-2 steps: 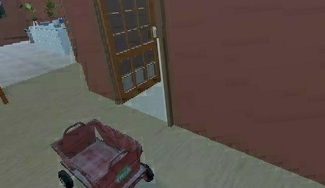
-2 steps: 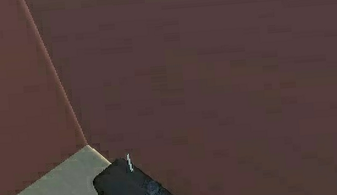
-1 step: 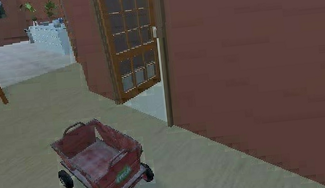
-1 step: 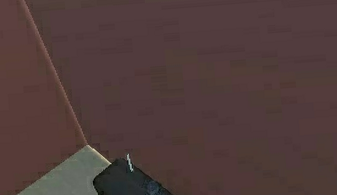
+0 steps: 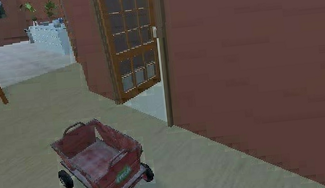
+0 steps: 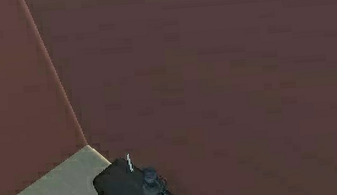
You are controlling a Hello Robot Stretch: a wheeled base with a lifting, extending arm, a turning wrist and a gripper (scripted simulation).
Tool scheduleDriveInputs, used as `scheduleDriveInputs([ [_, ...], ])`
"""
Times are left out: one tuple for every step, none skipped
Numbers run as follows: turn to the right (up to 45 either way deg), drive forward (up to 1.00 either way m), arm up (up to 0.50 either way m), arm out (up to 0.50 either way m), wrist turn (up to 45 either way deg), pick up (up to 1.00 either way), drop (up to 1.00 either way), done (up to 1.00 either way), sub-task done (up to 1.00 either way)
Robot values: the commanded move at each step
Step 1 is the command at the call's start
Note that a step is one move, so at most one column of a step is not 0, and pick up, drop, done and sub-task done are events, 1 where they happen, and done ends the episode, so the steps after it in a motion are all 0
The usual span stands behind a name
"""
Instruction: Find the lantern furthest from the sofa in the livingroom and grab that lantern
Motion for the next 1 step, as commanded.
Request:
scheduleDriveInputs([
  [0.0,0.00,0.00,0.00,0.0,0.00,0.00,1.00,0.00],
])
